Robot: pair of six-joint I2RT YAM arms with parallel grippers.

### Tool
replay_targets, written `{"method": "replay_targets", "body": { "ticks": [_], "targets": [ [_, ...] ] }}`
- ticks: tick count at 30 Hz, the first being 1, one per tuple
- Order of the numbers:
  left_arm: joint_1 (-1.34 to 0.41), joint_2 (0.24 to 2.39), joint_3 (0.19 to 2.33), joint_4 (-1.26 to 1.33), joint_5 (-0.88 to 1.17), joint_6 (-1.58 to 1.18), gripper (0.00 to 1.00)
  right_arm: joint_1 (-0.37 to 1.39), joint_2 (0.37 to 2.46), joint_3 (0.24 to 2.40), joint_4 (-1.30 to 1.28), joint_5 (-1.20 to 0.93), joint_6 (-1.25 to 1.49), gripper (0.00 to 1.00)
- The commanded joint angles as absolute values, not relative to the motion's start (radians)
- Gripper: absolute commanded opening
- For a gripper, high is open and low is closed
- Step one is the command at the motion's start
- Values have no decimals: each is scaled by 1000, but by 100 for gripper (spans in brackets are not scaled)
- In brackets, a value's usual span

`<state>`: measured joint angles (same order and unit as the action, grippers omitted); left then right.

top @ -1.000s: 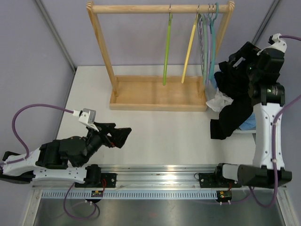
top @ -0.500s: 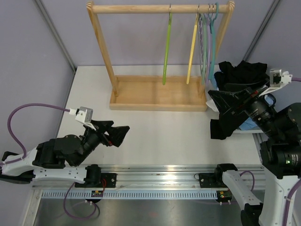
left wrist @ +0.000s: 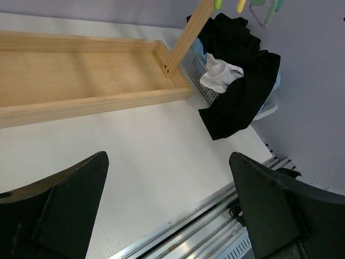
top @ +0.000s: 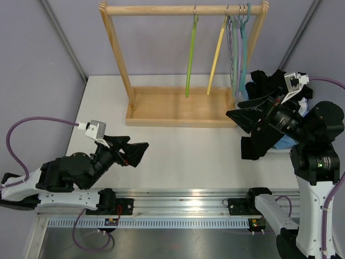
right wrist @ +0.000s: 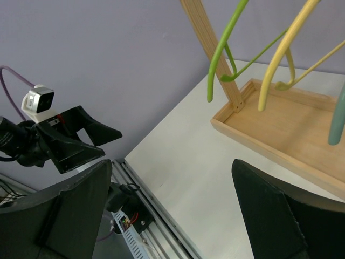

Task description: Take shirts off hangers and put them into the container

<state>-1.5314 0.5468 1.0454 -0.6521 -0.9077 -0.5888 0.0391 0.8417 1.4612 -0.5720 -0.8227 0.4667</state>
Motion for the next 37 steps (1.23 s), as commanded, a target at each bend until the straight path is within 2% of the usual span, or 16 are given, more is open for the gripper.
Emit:
{"method": "replay_targets", "body": {
  "ticks": [1,10,37],
  "targets": [
    [-1534,558,1088,-589,-899,-555,99,41,831,1486,-482,-910,518,100],
    [-1534,583,1124,-563,-867,-509,99,46,850,1451,-351,-971,610,99],
    [-1534,592,1132,-525,-851,-480,99,86,845,1465,-367,-960,591,99]
  ]
}}
